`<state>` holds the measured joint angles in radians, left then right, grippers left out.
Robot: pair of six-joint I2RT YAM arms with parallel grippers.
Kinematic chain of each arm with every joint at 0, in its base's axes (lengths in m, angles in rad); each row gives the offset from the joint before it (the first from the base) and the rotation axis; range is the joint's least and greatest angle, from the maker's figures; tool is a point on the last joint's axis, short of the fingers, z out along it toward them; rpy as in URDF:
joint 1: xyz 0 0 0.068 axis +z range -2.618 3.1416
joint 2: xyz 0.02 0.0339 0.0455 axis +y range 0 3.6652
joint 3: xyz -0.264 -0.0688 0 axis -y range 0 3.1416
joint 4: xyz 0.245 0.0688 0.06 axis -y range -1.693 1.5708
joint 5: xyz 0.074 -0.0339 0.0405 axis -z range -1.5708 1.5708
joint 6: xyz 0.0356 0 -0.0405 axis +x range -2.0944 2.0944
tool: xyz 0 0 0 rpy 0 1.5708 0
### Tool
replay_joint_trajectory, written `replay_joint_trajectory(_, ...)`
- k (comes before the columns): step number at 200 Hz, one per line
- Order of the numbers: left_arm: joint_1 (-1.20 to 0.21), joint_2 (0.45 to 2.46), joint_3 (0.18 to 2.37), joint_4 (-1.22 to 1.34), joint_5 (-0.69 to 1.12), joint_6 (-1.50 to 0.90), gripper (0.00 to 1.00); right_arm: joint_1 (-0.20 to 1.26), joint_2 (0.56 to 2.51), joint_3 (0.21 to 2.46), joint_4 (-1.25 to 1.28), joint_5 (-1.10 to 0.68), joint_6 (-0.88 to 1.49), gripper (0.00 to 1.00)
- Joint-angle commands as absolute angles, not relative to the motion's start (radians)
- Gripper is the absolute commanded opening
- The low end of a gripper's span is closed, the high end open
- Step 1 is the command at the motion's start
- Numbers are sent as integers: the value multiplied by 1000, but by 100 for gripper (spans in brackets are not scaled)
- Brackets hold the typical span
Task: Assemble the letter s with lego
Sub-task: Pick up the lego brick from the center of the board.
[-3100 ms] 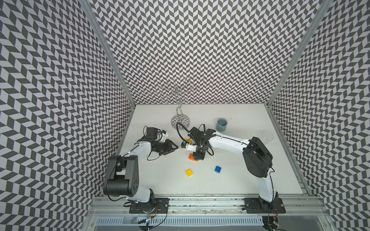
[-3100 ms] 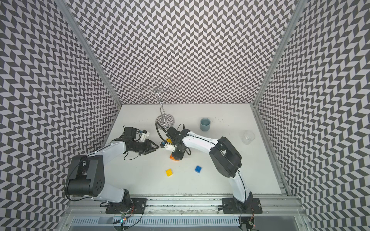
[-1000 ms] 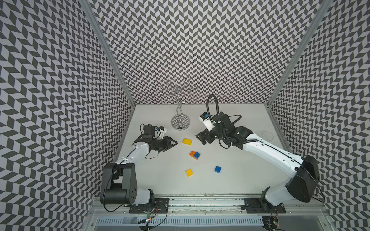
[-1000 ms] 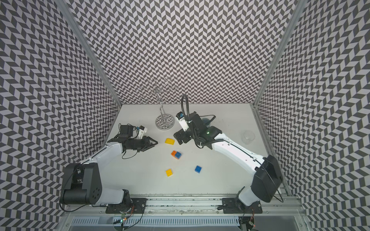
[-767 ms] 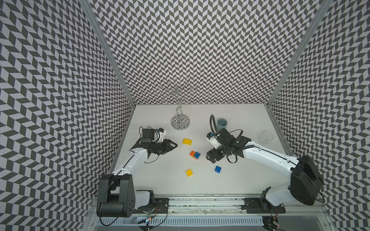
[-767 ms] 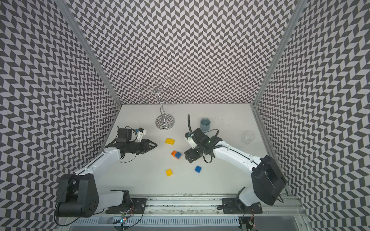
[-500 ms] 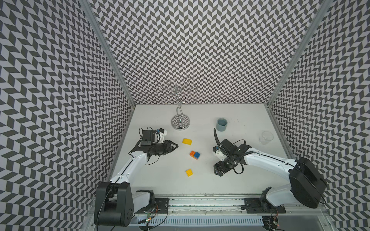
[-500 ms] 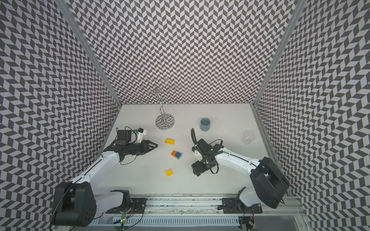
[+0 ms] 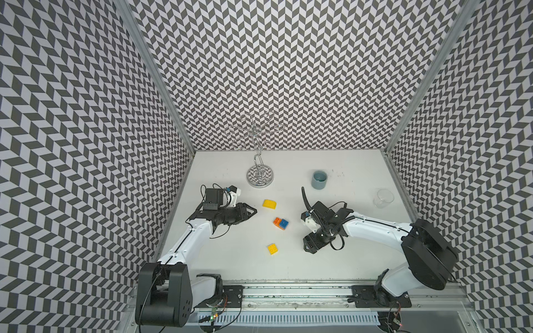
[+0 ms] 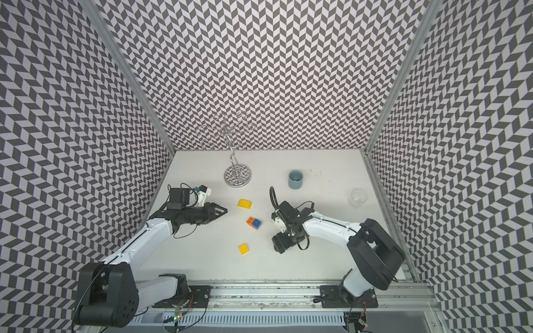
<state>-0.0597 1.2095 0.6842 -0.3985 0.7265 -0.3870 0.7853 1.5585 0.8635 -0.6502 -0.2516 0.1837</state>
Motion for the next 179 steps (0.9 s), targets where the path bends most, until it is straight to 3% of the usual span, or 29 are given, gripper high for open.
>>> replay_joint_trajectory(1, -64, 1201, 676, -400, 720, -382, 43, 806, 1579, 900, -639, -256, 192, 71)
replay_joint_trajectory(74, -62, 1200, 675, -403, 722, -376, 43, 855, 1610, 955, -700, -158, 213, 54)
replay_joint_trajectory(157, -63, 1198, 671, -405, 721, -376, 43, 891, 1641, 985, -774, -74, 229, 53)
replay_joint_trajectory(179, -63, 1198, 672, -406, 721, -375, 43, 894, 1648, 985, -770, -74, 228, 48)
